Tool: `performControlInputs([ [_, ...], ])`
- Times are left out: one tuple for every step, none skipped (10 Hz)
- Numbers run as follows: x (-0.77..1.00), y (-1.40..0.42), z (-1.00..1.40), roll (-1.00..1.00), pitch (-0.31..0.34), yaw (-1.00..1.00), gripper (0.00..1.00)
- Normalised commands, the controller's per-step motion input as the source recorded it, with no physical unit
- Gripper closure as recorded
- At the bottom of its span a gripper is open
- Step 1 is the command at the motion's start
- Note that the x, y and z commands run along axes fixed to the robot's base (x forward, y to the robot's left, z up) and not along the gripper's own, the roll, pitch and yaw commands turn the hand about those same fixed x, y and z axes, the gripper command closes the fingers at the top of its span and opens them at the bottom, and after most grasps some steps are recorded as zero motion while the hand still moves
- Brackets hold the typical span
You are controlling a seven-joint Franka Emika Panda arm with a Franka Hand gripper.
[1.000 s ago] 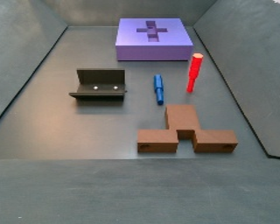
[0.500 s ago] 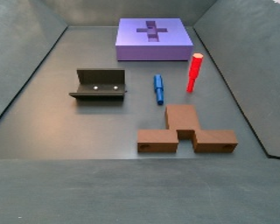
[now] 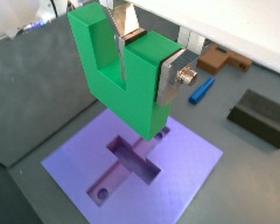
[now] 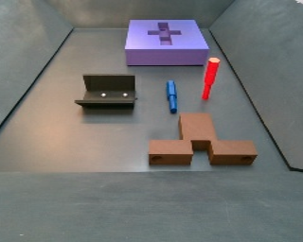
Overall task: Pick up the green object. Move up. Move to above the board. Insert the green object.
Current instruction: Insert the green object.
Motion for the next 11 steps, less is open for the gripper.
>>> performControlInputs([
  [0.00, -0.10, -0.53, 0.08, -0.031, 0.25, 1.00],
  [-0.06, -0.01, -0.67, 0.14, -0.130, 0.20, 1.00],
  [0.00, -0.07, -0.70, 0.18, -0.144, 0.09, 1.00],
  [0.01, 0.00, -0.82, 0.14, -0.153, 0.00, 1.00],
  [0.00, -0.05, -0.76, 0.06, -0.227, -0.06, 1.00],
  [0.24, -0.17, -0.72, 0.14, -0.176, -0.07, 1.00],
  [0.27, -0.20, -0.61, 0.31, -0.101, -0.07, 1.00],
  [0.20, -0.09, -0.49, 0.26, -0.026, -0.06, 1.00],
  [0.00, 0.00, -0.43, 0.09, -0.050, 0.00, 1.00],
  [0.00, 0.00, -0.26, 0.18, 0.000, 0.06, 1.00],
  [0.00, 0.00, -0.31, 0.02, -0.061, 0.07, 1.00],
])
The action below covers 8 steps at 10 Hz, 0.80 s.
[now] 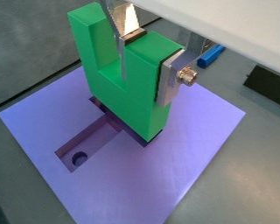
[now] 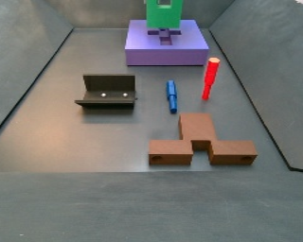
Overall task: Pick up the green object. Move up. Move to above the board. Insert the green object.
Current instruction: Insert the green object.
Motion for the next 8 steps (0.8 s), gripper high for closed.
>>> performControlInputs([
  [-0.15, 0.00, -0.32, -0.08, -0.099, 0.04, 1.00],
  [-0.02, 0.00, -0.32, -0.14, -0.139, 0.04, 1.00],
  [0.00, 0.01, -0.40, -0.09, -0.131, 0.05, 1.00],
  [0.00, 0.07, -0.34, -0.06, -0.116, 0.03, 1.00],
  [-0.01, 0.09, -0.27, -0.05, -0.114, 0.01, 1.00],
  [-0.12, 0.15, -0.12, -0.05, -0.087, 0.00, 1.00],
  [-0.26, 0.26, 0.00, -0.05, -0.094, 0.00, 1.00],
  [-0.18, 0.19, 0.03, -0.03, -0.071, 0.00, 1.00],
])
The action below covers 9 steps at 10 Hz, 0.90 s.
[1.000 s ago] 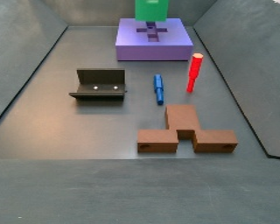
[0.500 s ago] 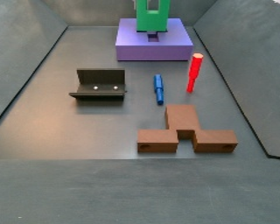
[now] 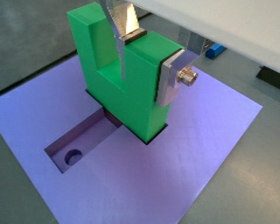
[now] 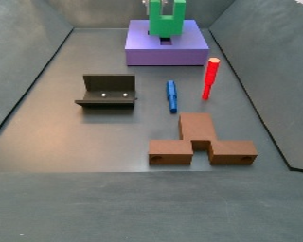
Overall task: Pick up the green object. Move up. Move to above the board. Insert the green object.
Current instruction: Insert the green object.
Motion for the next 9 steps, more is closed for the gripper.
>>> performControlInputs([
  [-0.14, 0.00, -0.10, 0.00, -0.097, 0.00, 1.00],
  [-0.20, -0.21, -0.53, 0.11, -0.161, 0.03, 1.00],
  [-0.16, -0.32, -0.73, 0.30, -0.124, 0.03, 1.00],
  [-0.03, -0.28, -0.67, 0.34, -0.053, 0.03, 1.00],
  [0.00, -0.07, -0.65, 0.37, 0.000, 0.05, 1.00],
  [0.00, 0.00, -0.59, 0.37, 0.000, 0.08, 1.00],
  [0.09, 0.00, -0.64, 0.32, 0.027, 0.00, 1.00],
  [0.16, 0.00, -0.70, 0.25, 0.100, -0.02, 1.00],
  [0.07, 0.00, -0.56, 0.19, 0.107, -0.17, 1.00],
])
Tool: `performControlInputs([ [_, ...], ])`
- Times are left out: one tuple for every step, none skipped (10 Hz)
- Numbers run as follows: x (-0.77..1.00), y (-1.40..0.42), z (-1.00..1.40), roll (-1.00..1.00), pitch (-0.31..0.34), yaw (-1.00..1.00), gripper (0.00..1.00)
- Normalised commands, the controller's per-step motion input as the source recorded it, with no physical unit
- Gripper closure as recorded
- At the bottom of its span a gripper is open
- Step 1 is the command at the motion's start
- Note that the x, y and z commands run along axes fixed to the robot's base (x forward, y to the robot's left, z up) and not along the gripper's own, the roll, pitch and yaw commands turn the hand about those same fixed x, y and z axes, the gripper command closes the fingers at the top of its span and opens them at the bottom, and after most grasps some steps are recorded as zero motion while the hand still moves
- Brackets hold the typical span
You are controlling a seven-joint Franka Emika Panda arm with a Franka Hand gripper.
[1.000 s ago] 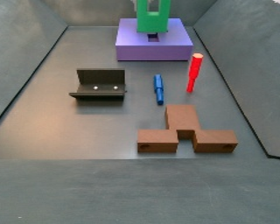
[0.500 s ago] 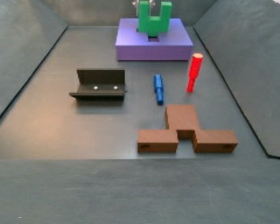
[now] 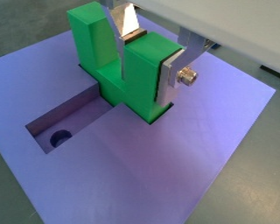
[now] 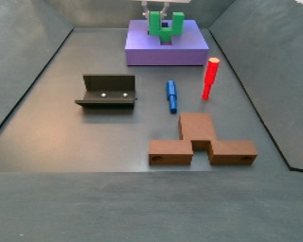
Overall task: Pick up the green object. Move up. Move to above the board. Insert the green object.
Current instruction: Insert the green object.
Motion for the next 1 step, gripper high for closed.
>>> performControlInputs([
  [0.00, 0.00, 0.00, 0.00, 0.000, 0.00, 1.00],
])
